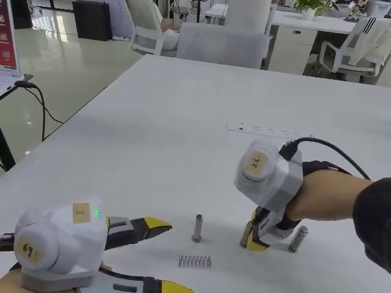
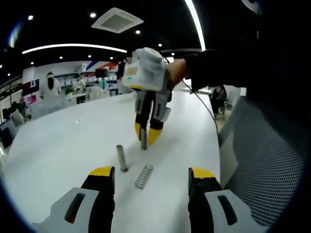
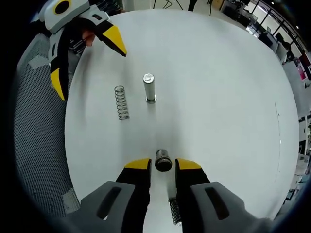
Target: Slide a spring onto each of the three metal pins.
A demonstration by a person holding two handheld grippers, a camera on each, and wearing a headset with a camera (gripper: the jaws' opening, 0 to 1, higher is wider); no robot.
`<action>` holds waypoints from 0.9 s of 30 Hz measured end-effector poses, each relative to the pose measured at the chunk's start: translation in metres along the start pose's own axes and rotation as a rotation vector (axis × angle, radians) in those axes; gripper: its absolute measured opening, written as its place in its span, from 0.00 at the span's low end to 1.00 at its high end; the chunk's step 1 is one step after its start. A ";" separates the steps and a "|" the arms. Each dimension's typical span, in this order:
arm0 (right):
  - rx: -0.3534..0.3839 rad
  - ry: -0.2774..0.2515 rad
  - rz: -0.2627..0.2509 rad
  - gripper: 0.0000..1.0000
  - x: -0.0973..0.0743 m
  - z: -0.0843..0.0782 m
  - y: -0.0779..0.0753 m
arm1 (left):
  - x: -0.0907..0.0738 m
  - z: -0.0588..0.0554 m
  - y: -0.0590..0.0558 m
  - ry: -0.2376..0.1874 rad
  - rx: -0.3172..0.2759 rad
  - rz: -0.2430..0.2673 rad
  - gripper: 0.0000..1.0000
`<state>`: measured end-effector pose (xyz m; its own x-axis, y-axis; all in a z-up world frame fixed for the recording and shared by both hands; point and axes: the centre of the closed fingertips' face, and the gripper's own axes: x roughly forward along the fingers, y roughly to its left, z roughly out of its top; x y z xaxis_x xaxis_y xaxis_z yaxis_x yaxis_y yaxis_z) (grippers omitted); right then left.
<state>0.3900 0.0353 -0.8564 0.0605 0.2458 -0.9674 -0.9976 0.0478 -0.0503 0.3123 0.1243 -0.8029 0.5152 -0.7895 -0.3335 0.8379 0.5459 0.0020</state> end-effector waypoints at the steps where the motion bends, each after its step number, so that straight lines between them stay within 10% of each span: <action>1: -0.002 0.000 -0.002 0.18 0.000 0.000 0.000 | 0.000 0.000 0.000 0.001 0.000 0.000 0.56; 27: -0.064 -0.084 -0.043 0.27 -0.017 0.030 0.006 | -0.001 -0.004 -0.002 0.010 0.001 0.000 0.55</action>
<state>0.3836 0.0606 -0.8332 0.1028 0.3251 -0.9401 -0.9940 -0.0010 -0.1090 0.3089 0.1252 -0.8063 0.5134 -0.7868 -0.3425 0.8381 0.5455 0.0032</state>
